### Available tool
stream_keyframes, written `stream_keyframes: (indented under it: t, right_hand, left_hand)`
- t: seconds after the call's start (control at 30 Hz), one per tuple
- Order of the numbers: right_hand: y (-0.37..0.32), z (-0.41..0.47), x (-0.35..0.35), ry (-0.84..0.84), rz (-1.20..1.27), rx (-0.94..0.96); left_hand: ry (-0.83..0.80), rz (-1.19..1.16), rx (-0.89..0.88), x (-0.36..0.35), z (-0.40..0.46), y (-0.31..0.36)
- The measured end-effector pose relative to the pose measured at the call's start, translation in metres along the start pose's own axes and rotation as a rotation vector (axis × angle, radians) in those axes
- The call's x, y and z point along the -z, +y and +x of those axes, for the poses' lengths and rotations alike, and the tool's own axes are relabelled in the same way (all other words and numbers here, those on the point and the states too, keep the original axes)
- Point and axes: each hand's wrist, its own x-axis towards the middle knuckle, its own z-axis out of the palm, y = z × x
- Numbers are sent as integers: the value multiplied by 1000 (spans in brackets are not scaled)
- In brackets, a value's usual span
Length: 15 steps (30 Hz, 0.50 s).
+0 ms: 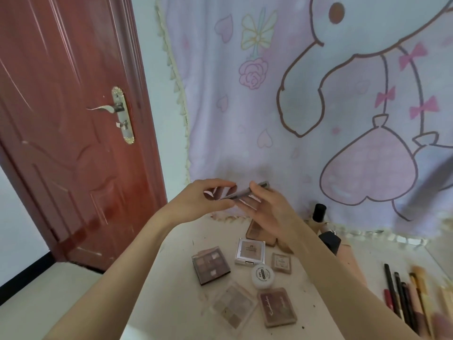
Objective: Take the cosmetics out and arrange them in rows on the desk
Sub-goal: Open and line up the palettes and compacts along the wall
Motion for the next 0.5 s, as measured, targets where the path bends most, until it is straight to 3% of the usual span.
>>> stream_keyframes:
  t: [0.1, 0.23, 0.5]
  right_hand:
    - [-9, -1, 2, 71, -187, 60]
    - [-22, -5, -4, 73, -945, 94]
    - [-19, 6, -24, 130, -973, 152]
  left_hand:
    - [-31, 26, -40, 14, -2, 8]
    - [-49, -8, -44, 29, -5, 9]
    - [27, -153, -34, 37, -6, -7]
